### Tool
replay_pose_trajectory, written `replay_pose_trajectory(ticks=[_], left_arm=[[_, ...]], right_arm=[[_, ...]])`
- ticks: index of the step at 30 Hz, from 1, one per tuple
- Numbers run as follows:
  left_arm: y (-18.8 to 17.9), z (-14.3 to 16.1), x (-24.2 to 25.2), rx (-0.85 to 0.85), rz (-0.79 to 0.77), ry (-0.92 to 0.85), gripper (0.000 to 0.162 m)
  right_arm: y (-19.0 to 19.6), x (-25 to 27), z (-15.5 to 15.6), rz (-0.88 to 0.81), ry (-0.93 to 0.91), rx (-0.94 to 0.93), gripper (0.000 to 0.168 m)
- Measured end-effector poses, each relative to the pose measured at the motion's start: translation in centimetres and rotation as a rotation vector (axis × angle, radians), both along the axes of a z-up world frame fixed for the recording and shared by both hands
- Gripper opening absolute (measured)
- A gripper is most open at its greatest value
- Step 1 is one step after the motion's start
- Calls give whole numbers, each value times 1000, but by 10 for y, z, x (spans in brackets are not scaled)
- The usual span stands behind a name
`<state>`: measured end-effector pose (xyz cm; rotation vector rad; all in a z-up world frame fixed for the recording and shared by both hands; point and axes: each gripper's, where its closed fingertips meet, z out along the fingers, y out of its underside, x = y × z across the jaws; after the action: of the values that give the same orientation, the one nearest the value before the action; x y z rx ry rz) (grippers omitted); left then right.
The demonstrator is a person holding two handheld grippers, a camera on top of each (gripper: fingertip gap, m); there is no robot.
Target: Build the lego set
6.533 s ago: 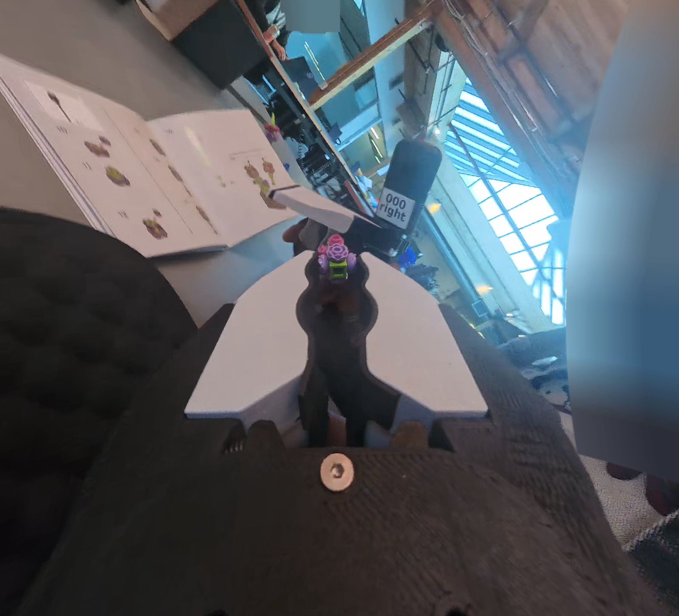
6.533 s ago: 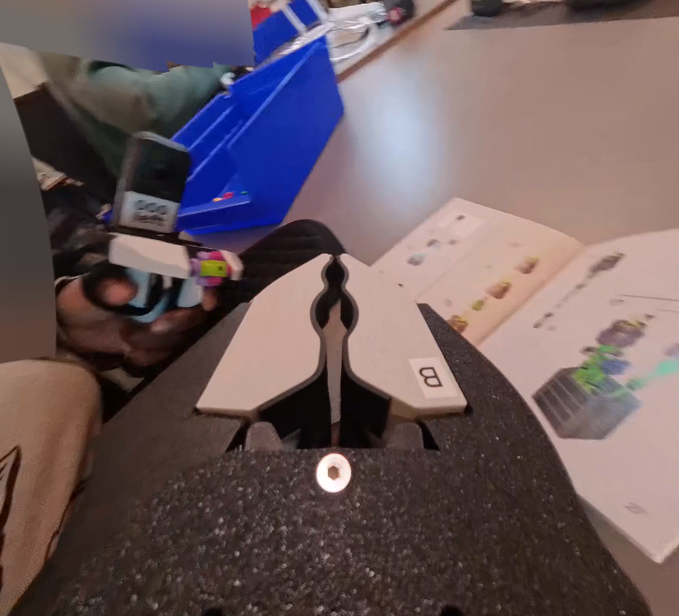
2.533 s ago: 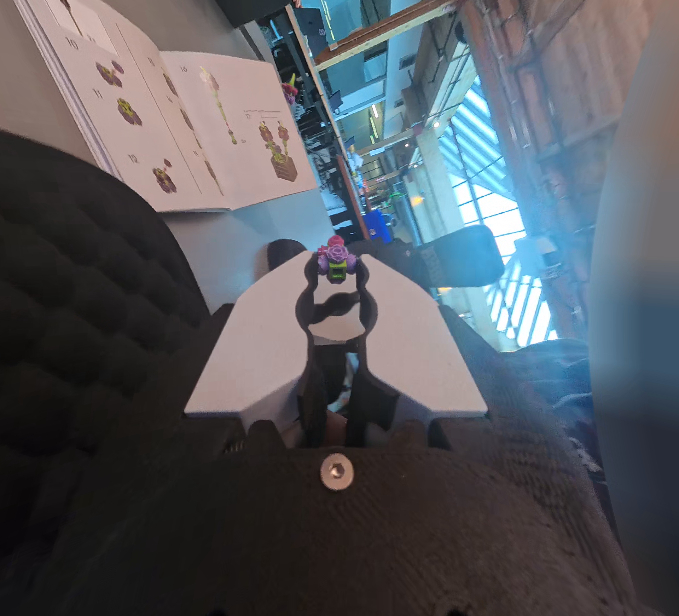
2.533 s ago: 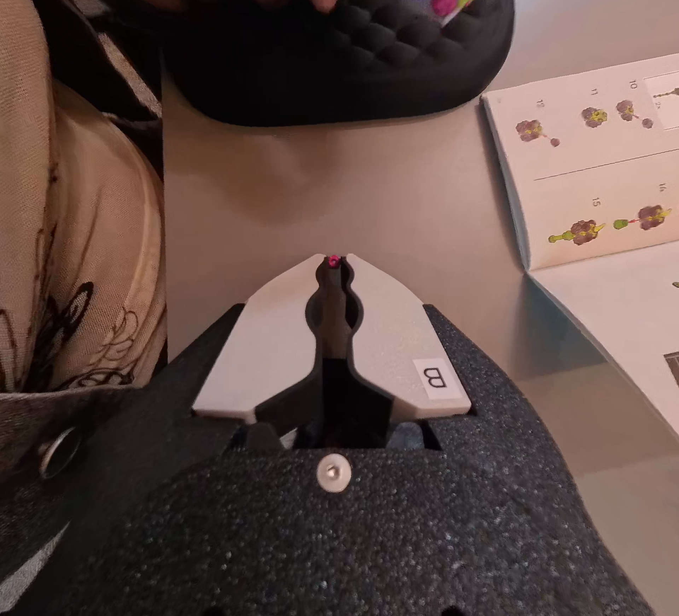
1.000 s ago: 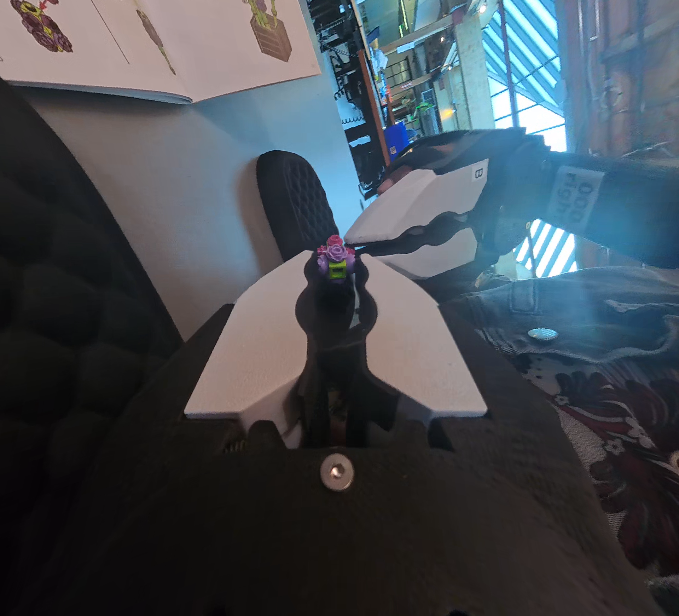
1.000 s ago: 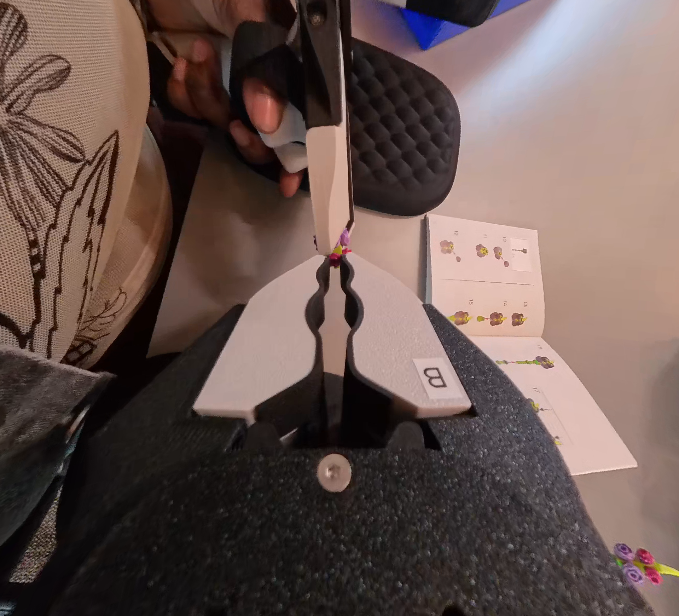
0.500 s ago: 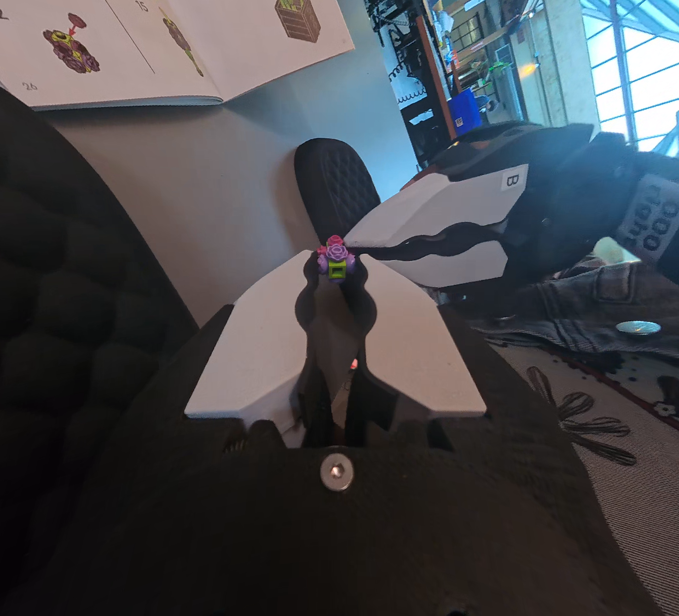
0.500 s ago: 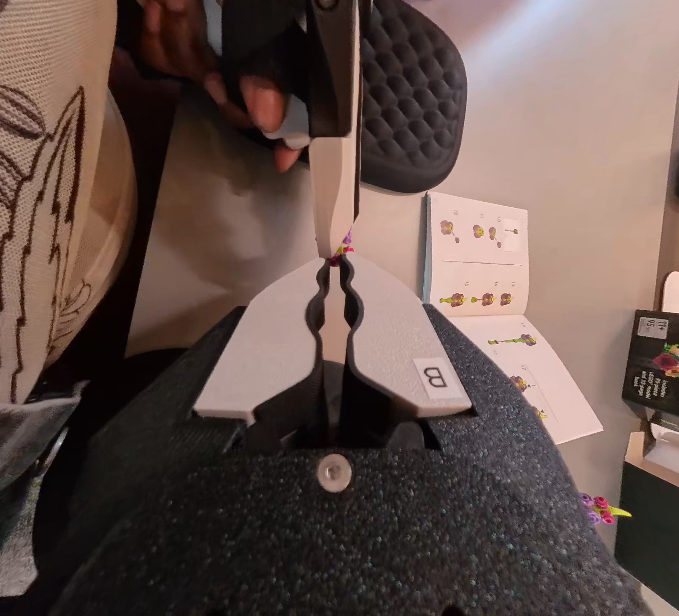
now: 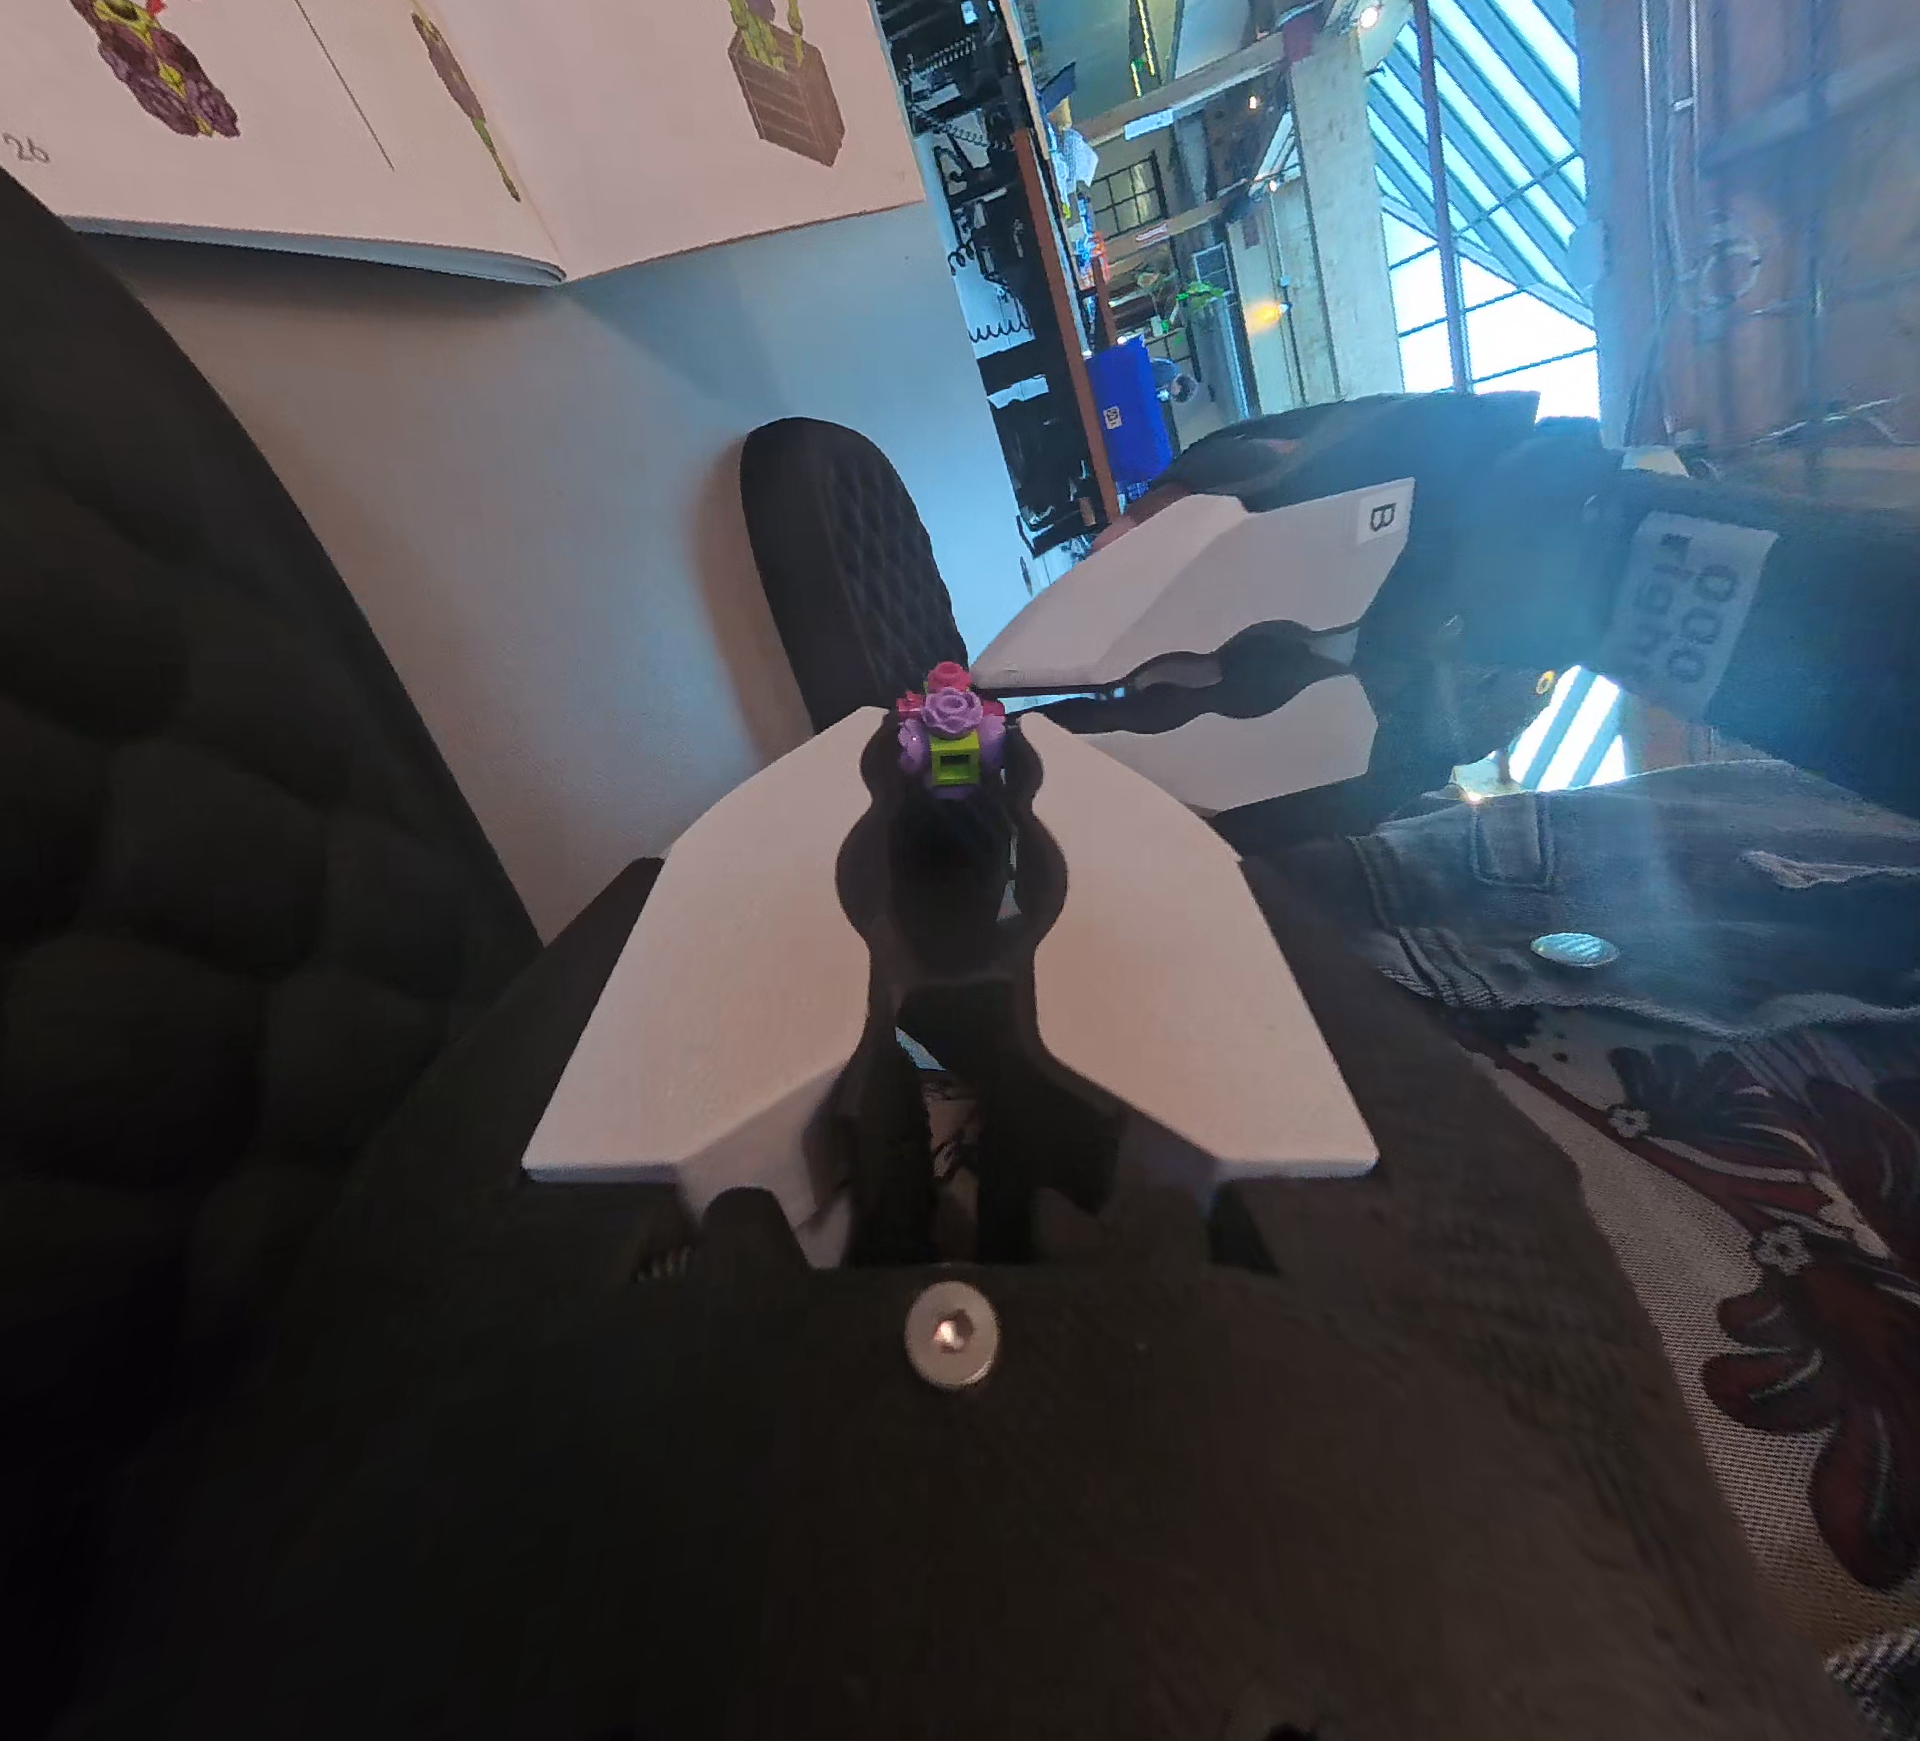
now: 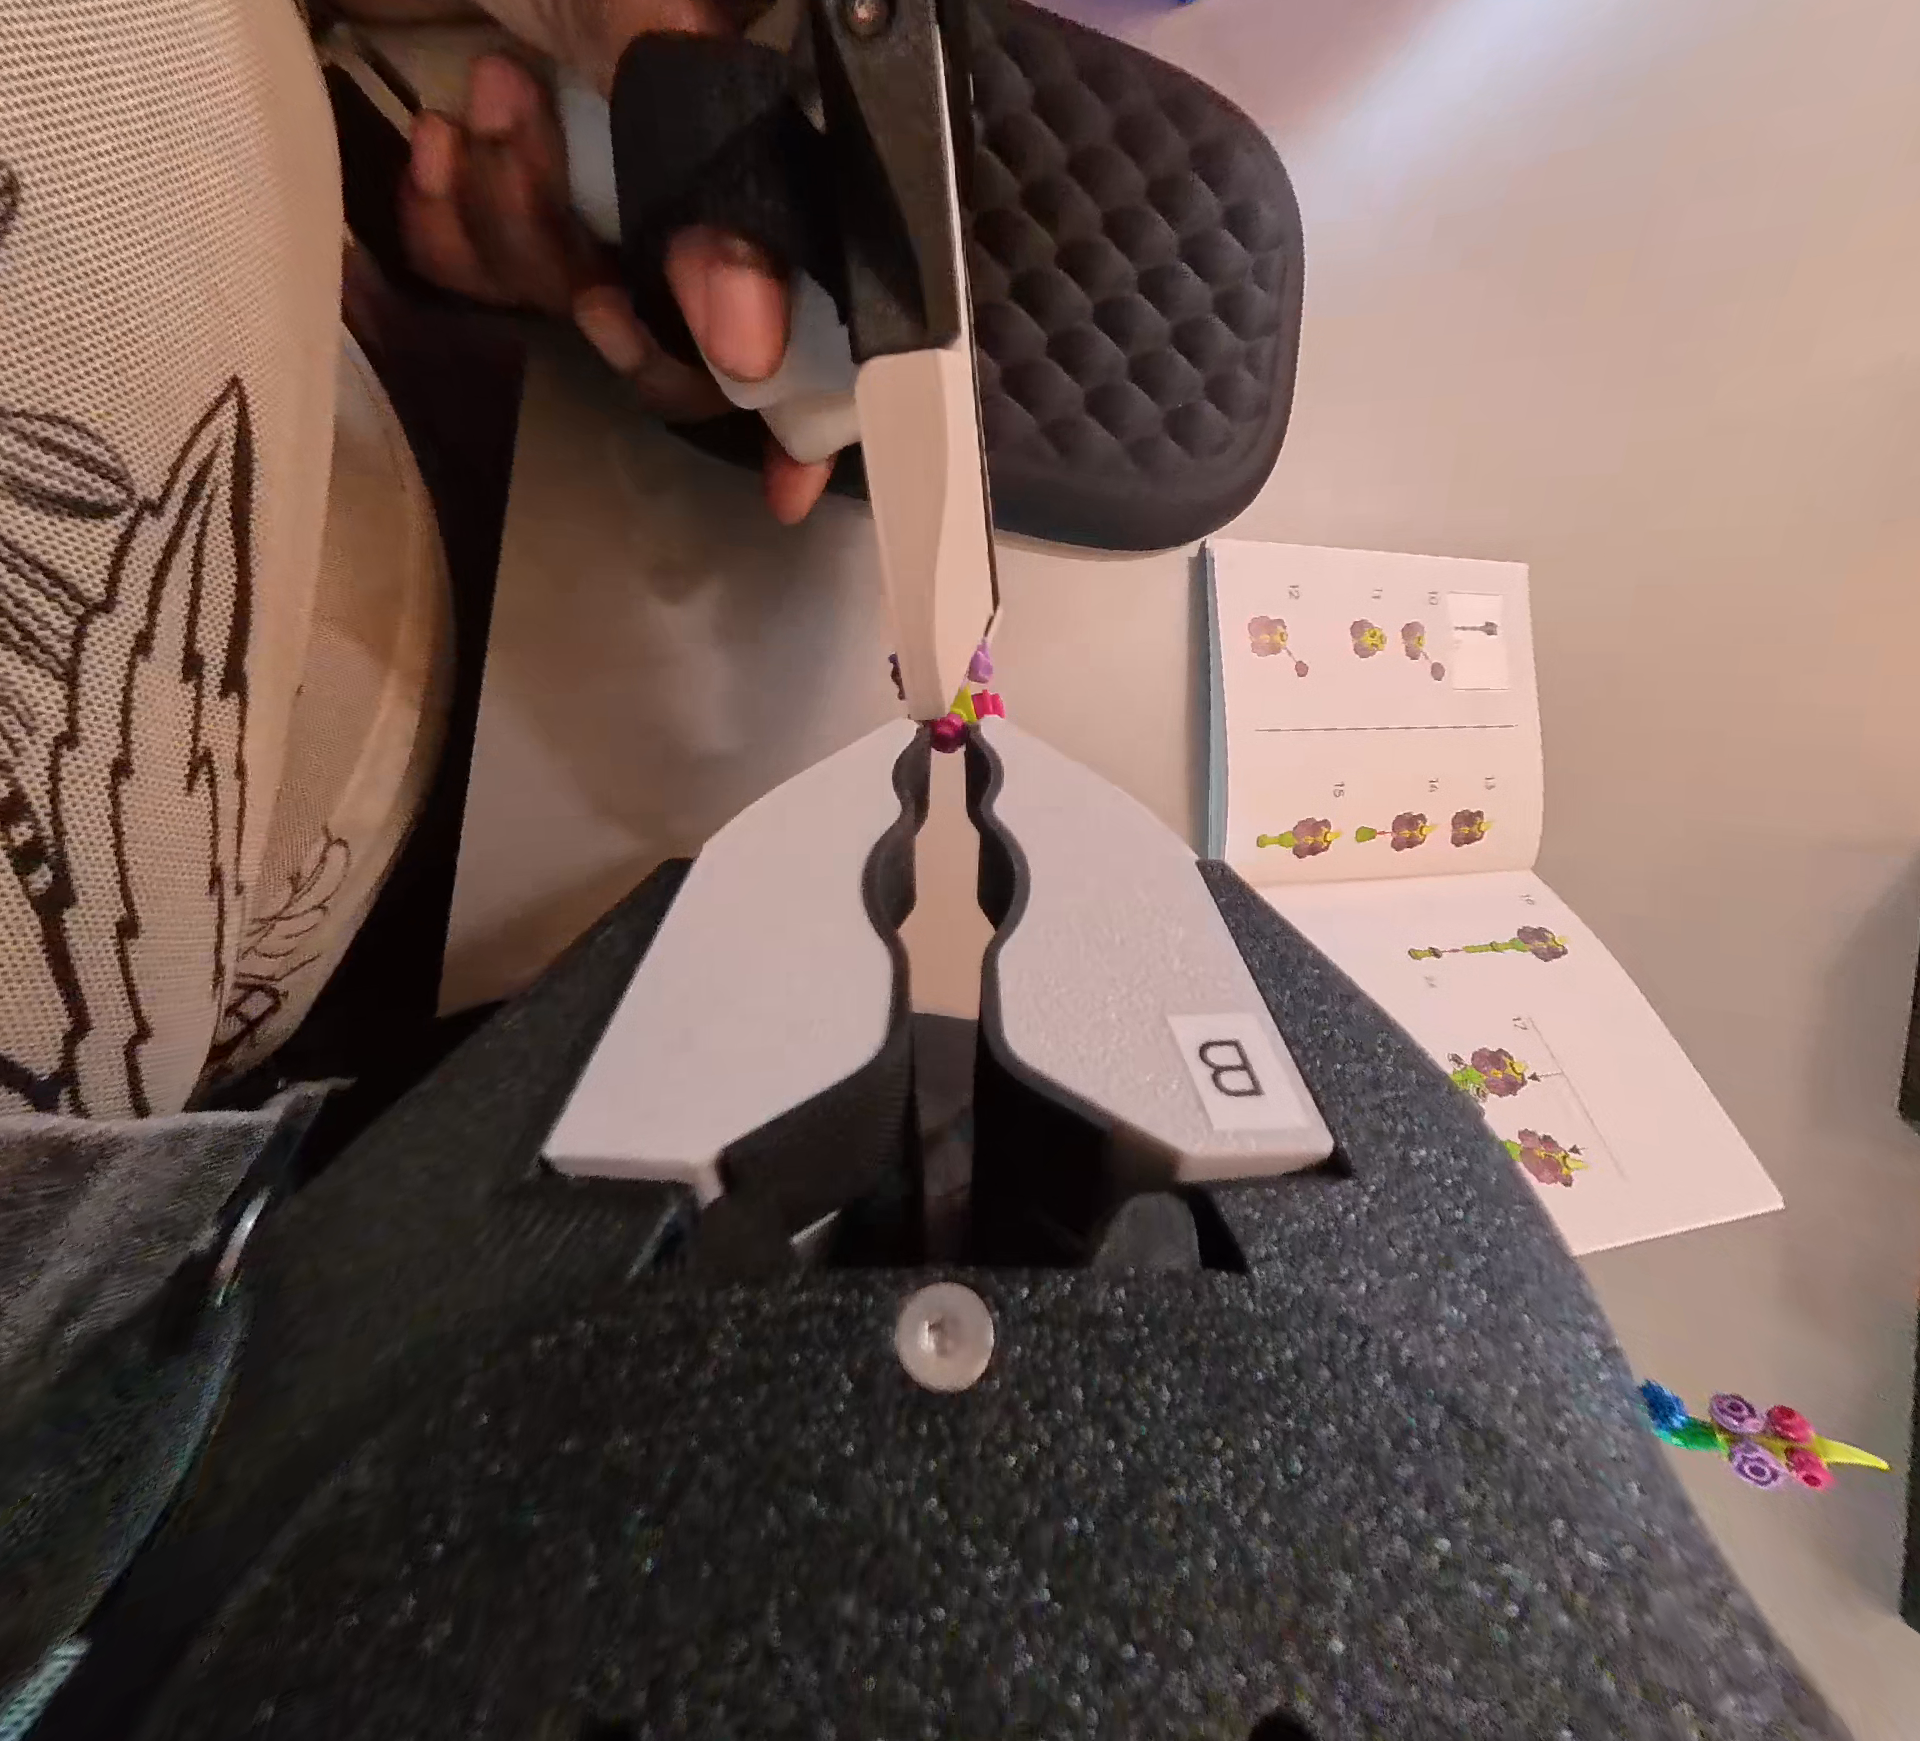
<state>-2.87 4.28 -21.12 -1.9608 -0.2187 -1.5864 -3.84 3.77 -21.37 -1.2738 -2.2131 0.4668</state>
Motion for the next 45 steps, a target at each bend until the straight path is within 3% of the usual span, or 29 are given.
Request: replay_pose_trajectory(ticks=[11, 35, 45], left_arm=[[-2, 1, 3, 5, -27, -1, 18], [-1, 4, 0, 4, -18, -63, 18], [-2, 0, 3, 48, -12, 47, 18]], right_arm=[[-1, 2, 0, 16, -86, -26, 6], [0, -2, 8, 4, -26, -55, 1], [-1, 2, 3, -33, -43, -87, 0]])
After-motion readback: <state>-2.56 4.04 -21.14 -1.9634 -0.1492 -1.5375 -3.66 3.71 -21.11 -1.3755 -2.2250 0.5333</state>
